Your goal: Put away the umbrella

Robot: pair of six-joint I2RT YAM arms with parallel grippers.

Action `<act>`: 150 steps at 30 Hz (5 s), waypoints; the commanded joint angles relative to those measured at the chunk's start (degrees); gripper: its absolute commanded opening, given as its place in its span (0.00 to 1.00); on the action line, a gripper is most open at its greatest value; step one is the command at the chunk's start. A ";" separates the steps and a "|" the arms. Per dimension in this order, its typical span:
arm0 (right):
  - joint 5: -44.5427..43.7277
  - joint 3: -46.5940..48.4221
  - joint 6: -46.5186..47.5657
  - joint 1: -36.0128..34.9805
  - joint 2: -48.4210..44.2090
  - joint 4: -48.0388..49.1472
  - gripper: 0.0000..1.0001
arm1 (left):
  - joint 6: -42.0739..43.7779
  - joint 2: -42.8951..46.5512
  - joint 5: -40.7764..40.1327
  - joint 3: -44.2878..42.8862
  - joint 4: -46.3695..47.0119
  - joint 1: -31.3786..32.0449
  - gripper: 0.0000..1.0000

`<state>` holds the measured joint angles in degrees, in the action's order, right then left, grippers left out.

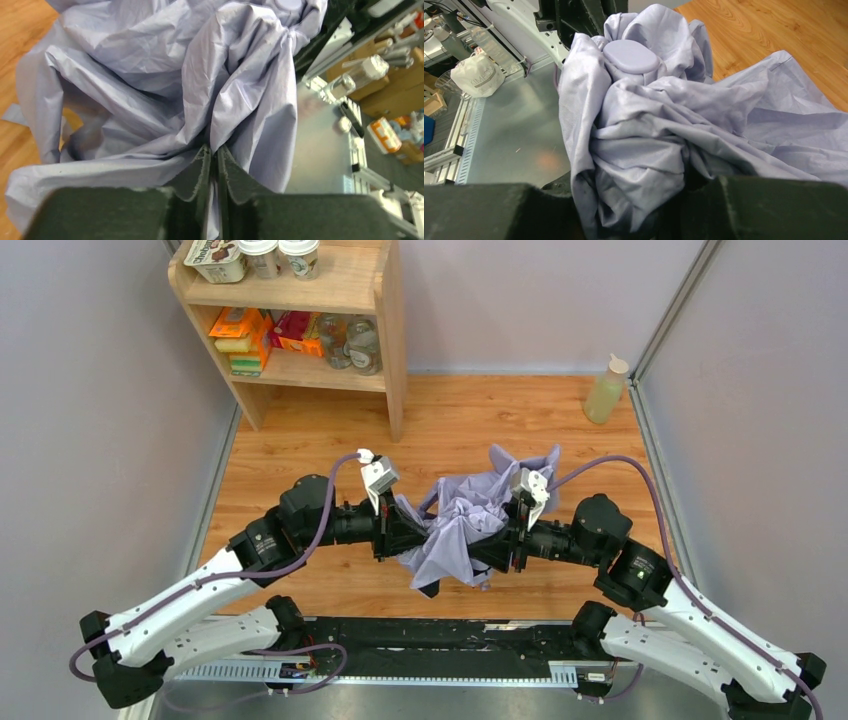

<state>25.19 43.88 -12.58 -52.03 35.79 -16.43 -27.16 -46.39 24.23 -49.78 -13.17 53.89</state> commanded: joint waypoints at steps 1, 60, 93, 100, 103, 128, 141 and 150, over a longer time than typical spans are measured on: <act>1.09 1.30 -0.43 0.09 -1.07 5.18 0.00 | 5.42 -0.02 -4.77 -7.76 -6.84 -0.10 0.00; -18.28 25.48 24.09 -5.71 70.38 -24.89 0.00 | -23.10 32.07 -42.60 18.30 -19.18 -0.27 0.62; -2.07 14.74 14.87 1.75 57.22 -5.89 0.00 | -54.25 17.62 -36.72 39.83 12.88 -0.28 0.74; 6.77 20.10 3.19 8.78 44.90 -10.56 0.00 | -36.78 22.14 -31.08 33.64 14.42 -0.45 0.79; 9.52 19.93 3.26 8.96 41.21 -10.64 0.00 | -30.25 18.29 -33.09 24.75 4.75 -0.54 0.83; 20.78 12.55 8.89 5.45 26.70 -3.26 0.00 | -19.51 -6.34 -15.80 7.15 21.60 -1.94 0.77; -3.74 15.79 -0.68 3.95 18.19 -18.19 1.00 | -6.53 3.84 -14.72 15.94 38.04 -3.35 0.00; -5.40 11.50 -13.61 0.98 9.03 -6.09 0.79 | -2.20 10.97 -21.14 17.70 37.52 -3.26 0.00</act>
<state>22.50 56.95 -19.11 -48.47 44.84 -31.24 -32.21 -36.60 6.85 -30.59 17.30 50.65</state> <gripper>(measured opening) 0.853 0.317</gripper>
